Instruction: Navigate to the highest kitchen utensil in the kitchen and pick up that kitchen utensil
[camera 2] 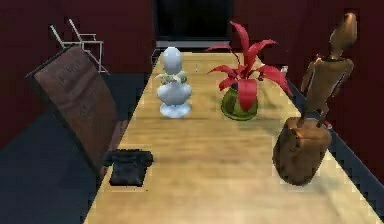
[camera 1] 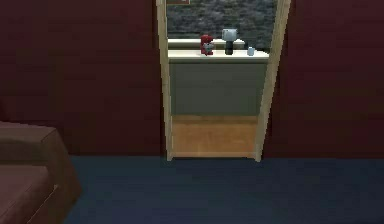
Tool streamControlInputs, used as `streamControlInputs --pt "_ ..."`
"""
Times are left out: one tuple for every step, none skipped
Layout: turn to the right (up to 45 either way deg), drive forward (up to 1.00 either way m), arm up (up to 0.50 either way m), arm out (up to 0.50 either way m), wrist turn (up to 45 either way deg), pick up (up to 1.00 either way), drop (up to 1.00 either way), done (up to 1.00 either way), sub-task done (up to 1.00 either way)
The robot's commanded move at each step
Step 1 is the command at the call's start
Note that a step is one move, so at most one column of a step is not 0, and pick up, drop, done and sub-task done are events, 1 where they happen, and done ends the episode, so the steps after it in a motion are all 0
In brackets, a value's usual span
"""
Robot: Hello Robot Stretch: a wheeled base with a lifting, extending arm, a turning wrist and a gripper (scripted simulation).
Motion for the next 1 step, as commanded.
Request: streamControlInputs --pt "0.0 0.45 0.0 0.0 0.0 0.0 0.0 0.0 0.0"
